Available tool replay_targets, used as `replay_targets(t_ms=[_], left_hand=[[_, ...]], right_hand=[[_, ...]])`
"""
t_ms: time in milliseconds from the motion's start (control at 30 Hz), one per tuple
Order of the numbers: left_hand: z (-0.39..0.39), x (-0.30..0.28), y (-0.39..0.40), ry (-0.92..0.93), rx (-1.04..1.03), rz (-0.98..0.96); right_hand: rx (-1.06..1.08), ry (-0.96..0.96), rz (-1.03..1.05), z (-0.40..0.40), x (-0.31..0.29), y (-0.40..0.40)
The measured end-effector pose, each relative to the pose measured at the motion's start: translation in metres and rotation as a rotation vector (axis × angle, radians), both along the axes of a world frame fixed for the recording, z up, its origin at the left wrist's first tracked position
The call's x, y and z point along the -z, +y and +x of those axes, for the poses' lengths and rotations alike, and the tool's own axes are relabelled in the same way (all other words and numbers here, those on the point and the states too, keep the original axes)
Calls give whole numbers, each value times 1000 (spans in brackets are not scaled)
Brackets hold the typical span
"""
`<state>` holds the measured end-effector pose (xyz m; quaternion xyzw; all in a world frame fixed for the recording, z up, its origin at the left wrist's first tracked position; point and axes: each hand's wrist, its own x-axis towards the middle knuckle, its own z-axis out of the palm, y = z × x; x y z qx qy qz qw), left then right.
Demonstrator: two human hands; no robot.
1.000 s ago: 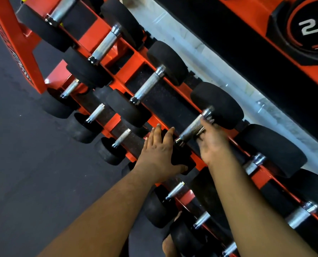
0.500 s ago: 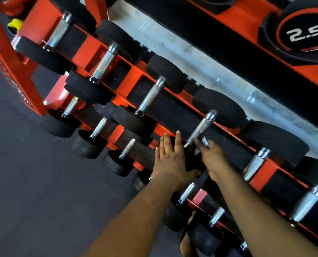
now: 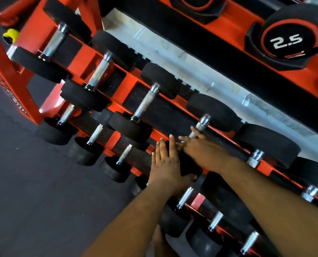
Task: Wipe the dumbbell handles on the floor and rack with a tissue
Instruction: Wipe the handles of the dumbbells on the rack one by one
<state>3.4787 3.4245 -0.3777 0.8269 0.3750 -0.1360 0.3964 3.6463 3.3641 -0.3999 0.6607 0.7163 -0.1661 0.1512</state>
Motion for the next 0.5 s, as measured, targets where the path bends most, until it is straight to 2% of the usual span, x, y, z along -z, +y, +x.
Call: replay_targets(t_ms=[67, 167, 233, 267, 367, 400, 500], left_hand=[[-1, 0, 0, -12, -9, 7], [-5, -1, 0, -17, -4, 14], [-10, -2, 3, -4, 35, 51], [-12, -4, 6, 7, 60, 78], [-24, -4, 19, -15, 80, 189], [-29, -3, 25, -63, 52, 263], [-44, 5, 54, -158, -51, 475]], right_hand=[[-137, -99, -56, 5, -3, -14], [-161, -29, 5, 12, -16, -36], [-144, 26, 125, 14, -20, -48], [-56, 101, 199, 14, -22, -50], [395, 476, 316, 9, -32, -37], [474, 541, 351, 6, -35, -27], [525, 626, 490, -5, -33, 20]])
